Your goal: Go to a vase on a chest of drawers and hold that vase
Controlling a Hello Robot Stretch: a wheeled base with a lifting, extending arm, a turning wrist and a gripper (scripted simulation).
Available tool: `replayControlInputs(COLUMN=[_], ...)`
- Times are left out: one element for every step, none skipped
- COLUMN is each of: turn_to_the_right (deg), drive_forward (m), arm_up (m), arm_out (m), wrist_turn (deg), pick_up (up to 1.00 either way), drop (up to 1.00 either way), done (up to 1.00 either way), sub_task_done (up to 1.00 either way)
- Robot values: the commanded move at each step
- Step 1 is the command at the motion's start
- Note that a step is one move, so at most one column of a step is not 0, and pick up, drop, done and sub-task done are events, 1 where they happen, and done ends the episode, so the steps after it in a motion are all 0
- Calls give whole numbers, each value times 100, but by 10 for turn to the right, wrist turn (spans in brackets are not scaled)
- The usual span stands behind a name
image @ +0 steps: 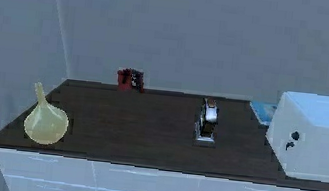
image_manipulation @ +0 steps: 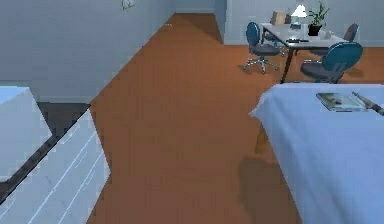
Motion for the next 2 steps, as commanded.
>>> replayControlInputs(turn_to_the_right=[-450,-30], drive_forward=[0,0], arm_up=[0,0], arm_out=[0,0], wrist_turn=[0,0], pick_up=[0,0], drop=[0,0], done=[0,0], sub_task_done=[0,0])
